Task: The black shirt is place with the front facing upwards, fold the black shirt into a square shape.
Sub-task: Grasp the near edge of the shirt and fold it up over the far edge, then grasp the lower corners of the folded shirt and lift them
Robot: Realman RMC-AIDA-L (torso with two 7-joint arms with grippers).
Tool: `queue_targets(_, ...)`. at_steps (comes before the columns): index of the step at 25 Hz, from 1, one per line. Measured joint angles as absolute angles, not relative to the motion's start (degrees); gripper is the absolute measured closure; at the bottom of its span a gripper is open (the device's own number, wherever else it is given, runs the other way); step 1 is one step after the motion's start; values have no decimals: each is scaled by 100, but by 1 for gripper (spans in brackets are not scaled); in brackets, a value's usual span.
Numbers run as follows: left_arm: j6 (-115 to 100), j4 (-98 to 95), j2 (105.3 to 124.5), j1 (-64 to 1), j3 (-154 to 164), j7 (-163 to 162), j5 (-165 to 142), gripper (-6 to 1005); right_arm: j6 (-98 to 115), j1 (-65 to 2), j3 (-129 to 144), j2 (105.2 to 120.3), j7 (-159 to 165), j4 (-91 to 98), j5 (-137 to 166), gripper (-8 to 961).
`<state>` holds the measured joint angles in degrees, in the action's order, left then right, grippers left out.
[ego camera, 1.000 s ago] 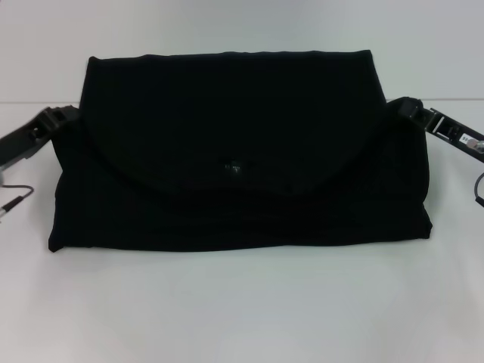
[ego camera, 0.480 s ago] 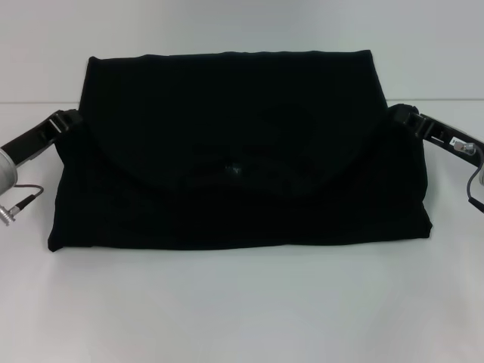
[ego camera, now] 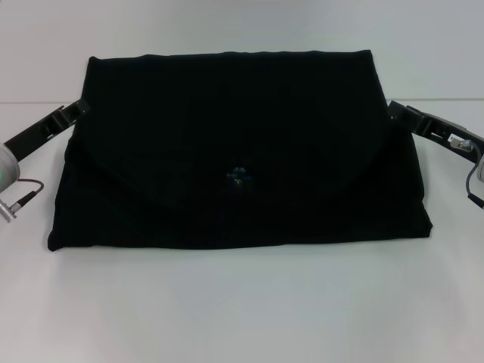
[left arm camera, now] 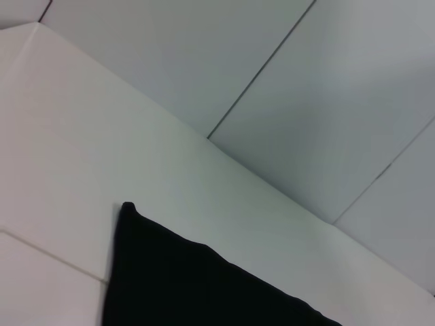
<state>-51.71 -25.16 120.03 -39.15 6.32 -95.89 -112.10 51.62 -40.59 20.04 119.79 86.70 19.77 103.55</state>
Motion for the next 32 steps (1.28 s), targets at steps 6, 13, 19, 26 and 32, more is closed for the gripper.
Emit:
queue_targets(6, -5602, -2578, 11959, -3709, 632, -9720, -11206, 623, 5515, -3915, 2006, 11964, 8666, 1990, 10364, 490)
queue_targets(13, -7358, -3291, 11878, -3158, 939, -11004, -11696, 297, 7261, -3407, 2496, 11884, 8021, 2278, 10403, 264)
queue_targets(19, -8910, -4229, 11744, -2810, 1131, -11752, -12490, 103, 8241, -3063, 3574, 11900, 7020, 2459, 10410, 108)
queue_targets(26, -9050, -4645, 11616, -2785, 1177, -11590, -13362, 99, 8245, -2945, 4579, 11949, 6287, 2426, 10417, 89)
queue_targets(32, -8265, -4654, 11729, -2734, 1637, -10937, -13500, 100, 8218, -2944, 4724, 11959, 6266, 2384, 10417, 89)
